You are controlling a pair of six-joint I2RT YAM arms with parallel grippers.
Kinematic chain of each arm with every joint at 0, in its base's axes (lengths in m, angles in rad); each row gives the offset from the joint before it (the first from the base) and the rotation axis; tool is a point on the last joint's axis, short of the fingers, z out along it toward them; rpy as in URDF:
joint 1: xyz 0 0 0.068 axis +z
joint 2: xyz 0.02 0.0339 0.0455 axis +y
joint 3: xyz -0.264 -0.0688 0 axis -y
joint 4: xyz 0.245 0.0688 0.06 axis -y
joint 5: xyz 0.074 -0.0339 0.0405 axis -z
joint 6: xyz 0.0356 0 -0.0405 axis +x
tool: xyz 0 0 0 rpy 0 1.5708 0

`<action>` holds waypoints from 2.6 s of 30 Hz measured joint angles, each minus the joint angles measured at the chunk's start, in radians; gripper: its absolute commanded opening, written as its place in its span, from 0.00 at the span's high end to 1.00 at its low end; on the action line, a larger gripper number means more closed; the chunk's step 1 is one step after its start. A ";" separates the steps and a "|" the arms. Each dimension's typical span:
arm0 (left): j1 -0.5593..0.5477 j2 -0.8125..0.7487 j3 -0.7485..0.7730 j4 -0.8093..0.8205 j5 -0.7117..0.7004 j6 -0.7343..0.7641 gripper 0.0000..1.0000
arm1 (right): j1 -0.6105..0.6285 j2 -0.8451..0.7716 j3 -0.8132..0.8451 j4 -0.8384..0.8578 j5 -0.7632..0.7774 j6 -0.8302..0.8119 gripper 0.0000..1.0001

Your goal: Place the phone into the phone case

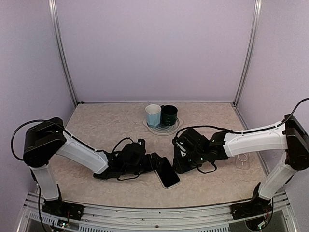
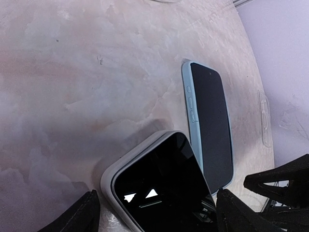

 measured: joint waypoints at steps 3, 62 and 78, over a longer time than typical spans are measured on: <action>-0.010 0.000 0.013 -0.036 -0.015 0.008 0.22 | -0.024 -0.025 -0.046 0.013 -0.074 -0.006 0.64; -0.025 0.017 0.113 -0.273 -0.045 0.041 0.55 | -0.047 0.142 0.082 0.008 -0.142 -0.078 0.78; -0.025 0.018 0.116 -0.303 -0.059 0.035 0.76 | -0.117 0.332 0.287 0.054 -0.166 -0.212 1.00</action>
